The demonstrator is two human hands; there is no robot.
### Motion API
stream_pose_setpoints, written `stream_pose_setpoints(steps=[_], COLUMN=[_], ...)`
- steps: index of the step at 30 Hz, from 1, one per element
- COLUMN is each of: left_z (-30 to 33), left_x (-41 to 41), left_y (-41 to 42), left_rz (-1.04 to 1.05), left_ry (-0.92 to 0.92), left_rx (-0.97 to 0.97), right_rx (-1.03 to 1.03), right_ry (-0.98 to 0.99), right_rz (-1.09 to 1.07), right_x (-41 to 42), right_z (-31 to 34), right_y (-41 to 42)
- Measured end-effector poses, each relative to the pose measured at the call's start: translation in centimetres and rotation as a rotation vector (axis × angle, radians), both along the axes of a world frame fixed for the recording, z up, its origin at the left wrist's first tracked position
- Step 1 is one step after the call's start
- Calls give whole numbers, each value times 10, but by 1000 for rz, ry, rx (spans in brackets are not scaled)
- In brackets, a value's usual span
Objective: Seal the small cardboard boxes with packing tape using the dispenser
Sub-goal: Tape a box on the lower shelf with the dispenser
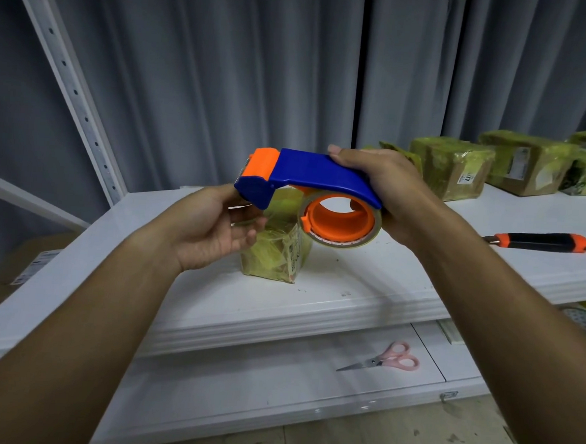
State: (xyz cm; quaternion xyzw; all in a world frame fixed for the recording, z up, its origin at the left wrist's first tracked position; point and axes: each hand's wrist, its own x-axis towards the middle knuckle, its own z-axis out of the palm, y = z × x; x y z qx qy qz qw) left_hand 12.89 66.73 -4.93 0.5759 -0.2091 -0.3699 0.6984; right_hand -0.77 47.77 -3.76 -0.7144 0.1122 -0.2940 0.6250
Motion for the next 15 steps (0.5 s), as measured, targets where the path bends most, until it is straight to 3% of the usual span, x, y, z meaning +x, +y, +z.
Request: stream_pose_setpoints(steps=[5, 15], left_z=[-1, 5], left_x=[-1, 10], left_y=[1, 9], left_rz=[33, 148], left_ry=[-50, -557], left_rx=[33, 306], right_rx=[-37, -205], right_ry=[16, 88], right_rz=[-5, -9], right_x=[2, 0], right_z=[0, 3], right_y=[0, -1])
